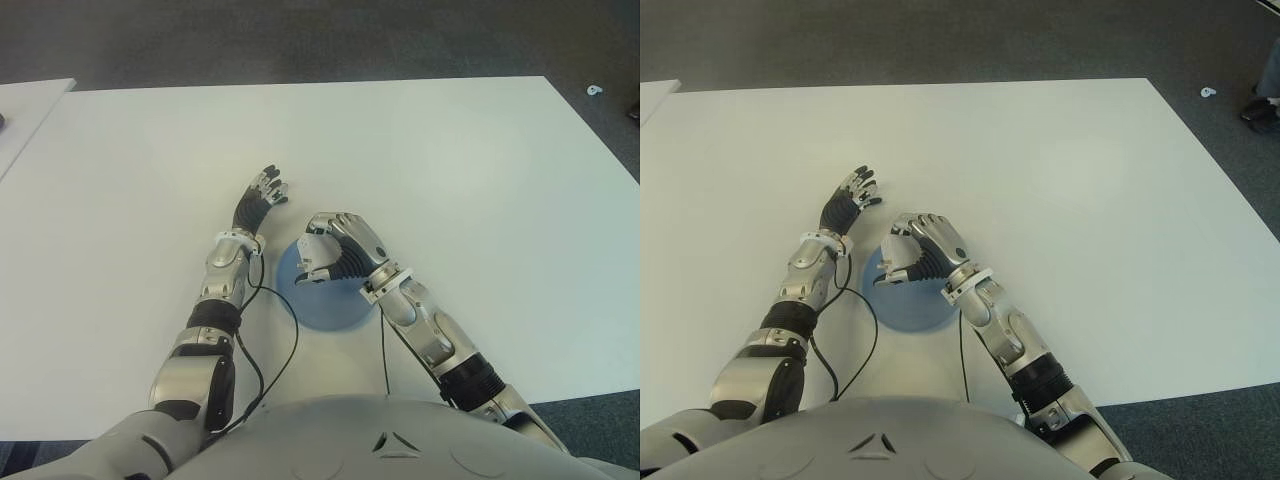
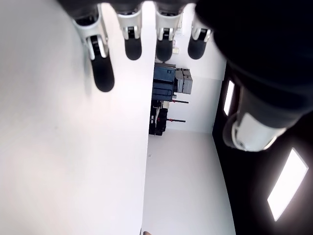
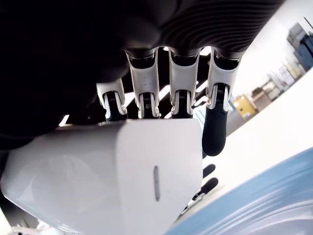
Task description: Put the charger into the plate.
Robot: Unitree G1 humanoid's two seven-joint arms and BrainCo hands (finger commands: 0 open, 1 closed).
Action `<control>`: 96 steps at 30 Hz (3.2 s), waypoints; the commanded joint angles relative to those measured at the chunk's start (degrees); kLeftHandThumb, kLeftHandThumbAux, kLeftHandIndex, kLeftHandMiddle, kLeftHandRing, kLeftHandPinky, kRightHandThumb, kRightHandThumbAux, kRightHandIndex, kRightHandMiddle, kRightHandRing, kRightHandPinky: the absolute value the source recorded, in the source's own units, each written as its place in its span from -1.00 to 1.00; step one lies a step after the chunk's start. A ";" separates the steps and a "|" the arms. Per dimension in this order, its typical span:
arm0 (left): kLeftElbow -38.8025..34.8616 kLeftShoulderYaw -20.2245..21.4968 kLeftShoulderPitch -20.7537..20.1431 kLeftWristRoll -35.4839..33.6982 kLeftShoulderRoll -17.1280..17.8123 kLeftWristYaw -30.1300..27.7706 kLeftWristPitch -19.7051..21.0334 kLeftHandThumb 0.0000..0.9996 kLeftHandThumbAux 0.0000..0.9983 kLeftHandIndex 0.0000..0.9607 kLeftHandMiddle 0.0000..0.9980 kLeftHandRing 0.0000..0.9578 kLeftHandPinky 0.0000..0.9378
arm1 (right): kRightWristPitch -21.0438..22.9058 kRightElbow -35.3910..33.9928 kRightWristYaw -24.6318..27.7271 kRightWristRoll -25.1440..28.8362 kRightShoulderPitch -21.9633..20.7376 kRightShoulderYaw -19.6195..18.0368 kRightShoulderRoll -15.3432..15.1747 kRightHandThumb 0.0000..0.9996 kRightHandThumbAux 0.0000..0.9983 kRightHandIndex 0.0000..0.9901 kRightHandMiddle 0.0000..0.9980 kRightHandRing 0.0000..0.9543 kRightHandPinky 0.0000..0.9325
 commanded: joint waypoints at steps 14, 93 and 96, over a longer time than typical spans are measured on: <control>1.74 0.16 2.42 -0.99 -0.02 -1.03 3.19 -0.85 0.25 -0.92 -0.94 -0.95 -0.83 | -1.45 2.41 -5.46 -5.41 -1.30 -0.43 -3.54 -0.18 -0.49 -0.73 -0.77 -0.87 -0.89; -0.63 -1.04 4.73 -0.02 1.31 -2.02 1.55 -0.77 0.34 -0.91 -0.90 -0.89 -0.78 | -6.23 45.94 15.21 44.18 -10.18 -30.37 9.21 -0.94 0.67 -0.99 -0.97 -1.00 -0.95; -1.05 -1.16 5.04 0.12 1.40 -2.13 1.49 -0.77 0.34 -0.91 -0.90 -0.89 -0.78 | -6.71 47.10 15.74 44.48 -10.38 -30.81 9.45 -0.96 0.67 -0.97 -0.94 -0.99 -0.93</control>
